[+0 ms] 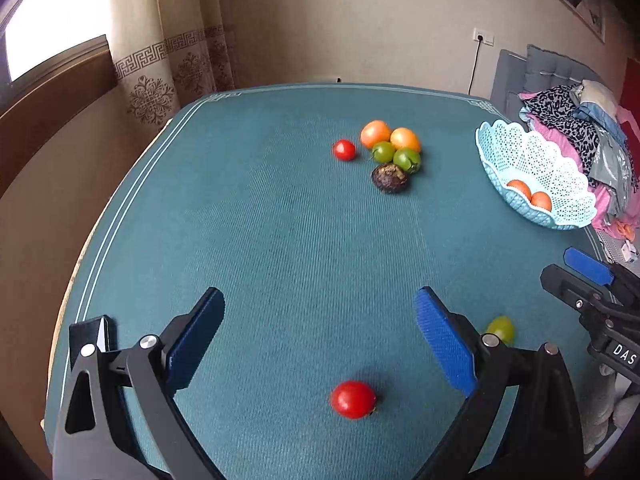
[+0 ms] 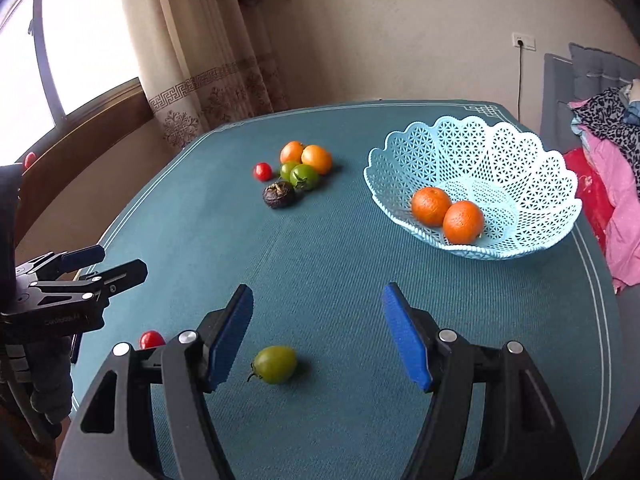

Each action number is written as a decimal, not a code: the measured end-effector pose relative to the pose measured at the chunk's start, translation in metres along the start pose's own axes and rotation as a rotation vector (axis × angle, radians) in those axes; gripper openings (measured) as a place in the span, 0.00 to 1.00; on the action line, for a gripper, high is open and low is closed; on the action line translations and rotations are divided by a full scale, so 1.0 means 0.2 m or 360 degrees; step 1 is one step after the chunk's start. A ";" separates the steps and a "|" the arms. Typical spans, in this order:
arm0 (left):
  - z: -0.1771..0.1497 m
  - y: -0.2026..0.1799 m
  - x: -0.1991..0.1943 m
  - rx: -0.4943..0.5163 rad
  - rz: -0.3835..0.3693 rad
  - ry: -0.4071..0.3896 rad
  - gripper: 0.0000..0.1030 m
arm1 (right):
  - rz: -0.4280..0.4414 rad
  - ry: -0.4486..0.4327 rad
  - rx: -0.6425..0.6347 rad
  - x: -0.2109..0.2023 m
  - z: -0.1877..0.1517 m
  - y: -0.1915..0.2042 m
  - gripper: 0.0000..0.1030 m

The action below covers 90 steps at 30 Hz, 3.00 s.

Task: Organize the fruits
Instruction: 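Move left tool to a red tomato while right tool moves to a green tomato, then close left tool on the red tomato while right tool grasps the green tomato, then carry the red tomato in left tool while right tool carries green tomato to basket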

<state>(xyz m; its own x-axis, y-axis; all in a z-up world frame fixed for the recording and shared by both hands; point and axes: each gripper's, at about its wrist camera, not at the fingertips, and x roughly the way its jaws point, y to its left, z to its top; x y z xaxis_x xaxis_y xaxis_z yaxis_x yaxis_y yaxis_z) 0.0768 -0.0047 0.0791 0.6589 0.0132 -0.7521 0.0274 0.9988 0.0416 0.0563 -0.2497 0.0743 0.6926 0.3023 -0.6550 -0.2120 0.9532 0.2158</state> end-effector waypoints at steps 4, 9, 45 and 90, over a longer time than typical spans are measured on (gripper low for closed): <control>-0.08 0.04 0.03 -0.0006 0.0003 0.0061 0.94 | 0.0007 0.0041 -0.0001 0.03 -0.03 0.03 0.65; -0.15 0.05 0.07 -0.0013 -0.0024 0.0124 0.94 | 0.0009 0.0087 -0.0002 0.06 -0.05 0.04 0.65; -0.28 -0.02 0.07 0.0090 -0.0183 0.0162 0.28 | 0.0077 0.0283 -0.0053 0.19 -0.17 0.12 0.60; -0.15 -0.05 0.02 0.0086 -0.0162 0.0037 0.28 | 0.0121 0.0321 -0.0046 0.20 -0.18 0.12 0.29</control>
<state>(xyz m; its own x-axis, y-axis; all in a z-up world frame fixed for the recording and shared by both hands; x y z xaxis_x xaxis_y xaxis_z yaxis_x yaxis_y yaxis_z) 0.0571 -0.0140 0.0551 0.6329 -0.0866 -0.7694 0.1343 0.9909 -0.0011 0.0552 -0.2148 0.0275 0.5223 0.3666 -0.7699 -0.2801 0.9265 0.2512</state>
